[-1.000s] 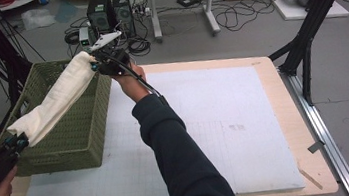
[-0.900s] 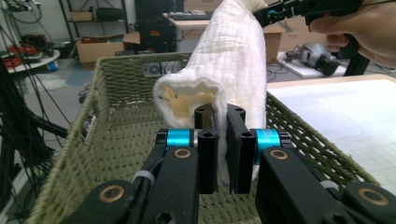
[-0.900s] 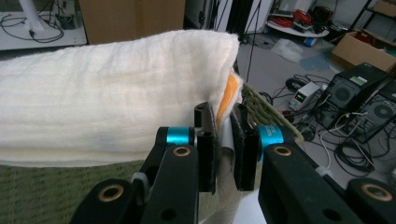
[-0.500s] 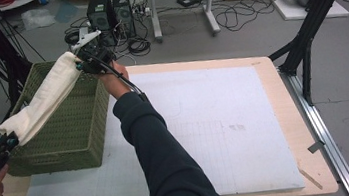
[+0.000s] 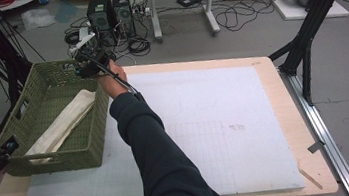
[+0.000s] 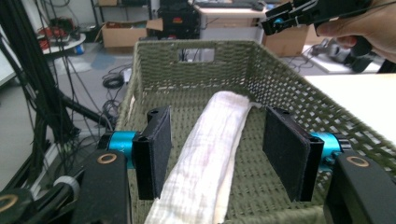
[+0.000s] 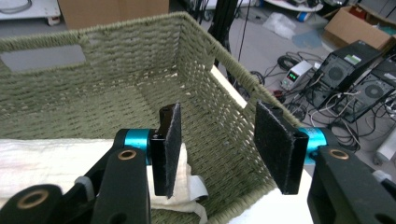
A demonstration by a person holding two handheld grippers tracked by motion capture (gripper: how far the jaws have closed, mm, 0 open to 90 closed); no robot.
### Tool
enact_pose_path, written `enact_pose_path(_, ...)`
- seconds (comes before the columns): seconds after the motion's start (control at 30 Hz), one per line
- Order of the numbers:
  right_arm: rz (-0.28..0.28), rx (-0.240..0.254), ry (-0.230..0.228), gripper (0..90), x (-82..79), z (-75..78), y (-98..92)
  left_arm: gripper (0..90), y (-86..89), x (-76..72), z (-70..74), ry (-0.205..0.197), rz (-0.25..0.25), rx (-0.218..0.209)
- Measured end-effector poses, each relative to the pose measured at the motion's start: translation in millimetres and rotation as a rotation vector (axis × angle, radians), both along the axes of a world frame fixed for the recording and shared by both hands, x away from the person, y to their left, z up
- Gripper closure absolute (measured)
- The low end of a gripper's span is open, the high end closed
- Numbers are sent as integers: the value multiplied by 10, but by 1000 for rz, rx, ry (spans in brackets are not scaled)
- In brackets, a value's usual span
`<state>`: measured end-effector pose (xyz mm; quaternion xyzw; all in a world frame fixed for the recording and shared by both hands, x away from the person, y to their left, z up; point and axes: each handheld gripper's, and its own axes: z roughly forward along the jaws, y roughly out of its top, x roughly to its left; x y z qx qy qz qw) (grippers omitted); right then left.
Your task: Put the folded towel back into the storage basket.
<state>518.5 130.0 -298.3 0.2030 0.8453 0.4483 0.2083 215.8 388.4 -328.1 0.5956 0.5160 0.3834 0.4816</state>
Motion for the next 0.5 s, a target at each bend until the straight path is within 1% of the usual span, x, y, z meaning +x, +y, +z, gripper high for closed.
enact_pose_path(0.07, 6, 20, 7, 476, -19, 32, -81, 426, -16, 2, 3, -10, -11, -10)
enact_pose_path(0.13, 29, 39, 19, 440, -40, 44, -177, 397, -41, 10, 1, -24, -21, -29)
enact_pose_path(0.17, 35, 43, 26, 424, -51, 45, -216, 396, -67, 16, 2, -30, -38, -41)
enact_pose_path(0.2, 50, 55, 32, 392, -65, 39, -290, 414, -93, 24, 4, -36, -56, -48)
enact_pose_path(0.27, 55, 79, 58, 344, -92, 30, -402, 417, -157, 52, 8, -51, -93, -61)
enact_pose_path(0.3, 71, 99, 78, 325, -111, 18, -489, 398, -198, 71, 10, -59, -104, -64)
enact_pose_path(0.33, 83, 109, 90, 301, -130, 9, -563, 375, -231, 88, 11, -64, -112, -68)
enact_pose_path(0.37, 80, 114, 89, 275, -148, 5, -617, 356, -292, 116, 13, -70, -129, -81)
enact_pose_path(0.4, 75, 115, 91, 264, -174, 1, -712, 336, -346, 140, 14, -72, -140, -85)
enact_pose_path(0.5, 55, 128, 83, 211, -237, 1, -959, 272, -505, 220, 14, -66, -167, -84)
